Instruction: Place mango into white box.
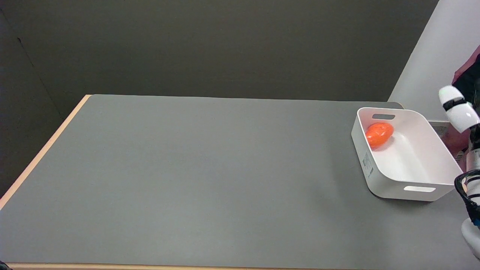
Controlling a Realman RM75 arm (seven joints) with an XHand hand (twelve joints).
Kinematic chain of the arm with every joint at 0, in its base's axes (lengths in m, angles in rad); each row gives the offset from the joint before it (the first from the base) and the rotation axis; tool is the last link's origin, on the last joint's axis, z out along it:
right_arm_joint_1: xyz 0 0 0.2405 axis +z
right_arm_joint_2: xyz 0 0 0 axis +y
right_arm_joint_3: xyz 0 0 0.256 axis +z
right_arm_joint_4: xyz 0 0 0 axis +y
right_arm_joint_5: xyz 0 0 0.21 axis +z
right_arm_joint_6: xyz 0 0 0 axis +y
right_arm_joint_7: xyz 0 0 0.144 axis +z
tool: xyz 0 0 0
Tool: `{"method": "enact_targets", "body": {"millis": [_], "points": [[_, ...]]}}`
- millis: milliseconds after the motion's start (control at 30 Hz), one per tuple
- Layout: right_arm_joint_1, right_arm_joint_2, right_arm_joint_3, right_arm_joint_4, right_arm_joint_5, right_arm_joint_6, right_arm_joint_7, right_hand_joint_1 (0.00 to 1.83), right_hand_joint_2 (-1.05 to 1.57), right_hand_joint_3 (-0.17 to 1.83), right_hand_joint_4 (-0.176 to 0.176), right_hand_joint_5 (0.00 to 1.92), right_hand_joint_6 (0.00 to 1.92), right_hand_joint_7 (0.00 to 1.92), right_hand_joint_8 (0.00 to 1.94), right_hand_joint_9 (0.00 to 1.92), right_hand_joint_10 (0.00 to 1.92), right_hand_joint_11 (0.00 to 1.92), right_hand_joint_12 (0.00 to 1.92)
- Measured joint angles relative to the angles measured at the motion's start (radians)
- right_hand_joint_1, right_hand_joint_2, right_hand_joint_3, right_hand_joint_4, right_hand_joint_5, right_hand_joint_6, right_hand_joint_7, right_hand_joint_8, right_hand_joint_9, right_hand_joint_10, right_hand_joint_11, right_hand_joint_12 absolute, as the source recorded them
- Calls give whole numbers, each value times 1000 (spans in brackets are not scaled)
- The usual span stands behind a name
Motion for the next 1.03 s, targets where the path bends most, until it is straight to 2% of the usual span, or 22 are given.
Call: {"method": "enact_targets", "body": {"millis": [233, 300, 333, 633, 767, 1033], "points": [[-16, -11, -6, -82, -40, 0, 0, 317, 698, 766, 19, -1, -1, -1, -1, -1, -1, -1, 755], [-21, -15, -12, -96, -48, 3, 1, 327, 642, 934, 17, -1, -1, -1, -1, -1, 16, -1, 756], [-23, -16, -15, -101, -51, 5, 1, 322, 639, 938, 18, -1, -1, -1, -1, -1, 20, -1, 759], [-53, -38, -50, -148, -94, 37, 3, 300, 627, 934, 11, -1, -1, -1, -1, -1, 44, -1, 800], [-70, -48, -71, -171, -121, 49, 11, 308, 690, 785, 21, -1, -1, -1, -1, -1, 73, -1, 823], [-104, -55, -121, -203, -174, 75, 80, 309, 688, 790, 21, -1, 1, 0, 1, 0, 99, -1, 840]]}}
